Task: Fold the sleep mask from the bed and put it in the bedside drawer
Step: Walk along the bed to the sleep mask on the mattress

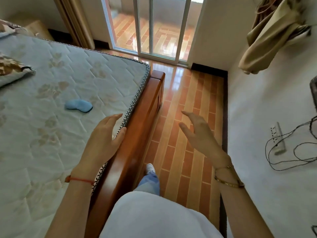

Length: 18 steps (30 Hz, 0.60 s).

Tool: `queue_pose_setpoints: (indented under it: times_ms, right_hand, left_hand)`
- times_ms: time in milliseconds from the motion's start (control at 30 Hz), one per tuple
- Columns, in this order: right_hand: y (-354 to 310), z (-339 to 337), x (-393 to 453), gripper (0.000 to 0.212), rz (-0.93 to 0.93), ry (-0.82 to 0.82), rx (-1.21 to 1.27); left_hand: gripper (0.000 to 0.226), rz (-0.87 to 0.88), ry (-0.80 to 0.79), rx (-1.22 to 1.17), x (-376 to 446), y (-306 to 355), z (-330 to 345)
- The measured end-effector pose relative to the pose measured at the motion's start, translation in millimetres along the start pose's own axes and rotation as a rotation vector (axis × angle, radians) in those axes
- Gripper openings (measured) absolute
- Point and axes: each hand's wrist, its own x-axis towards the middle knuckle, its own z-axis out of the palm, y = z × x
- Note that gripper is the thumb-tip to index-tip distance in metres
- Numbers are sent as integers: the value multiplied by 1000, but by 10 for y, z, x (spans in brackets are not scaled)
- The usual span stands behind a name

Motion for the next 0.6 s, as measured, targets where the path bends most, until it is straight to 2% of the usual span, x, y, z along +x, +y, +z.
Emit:
queue_pose_setpoints:
  times_ms: [300,600]
  right_hand:
    - [-394,191,1895,46,-159,-149,49]
    - [-770,628,3022,44,-320,-263,81]
  left_hand:
    - [47,-117,63,-18,1484,-426,-238]
    - [48,-309,171,2,2006,-851,-379]
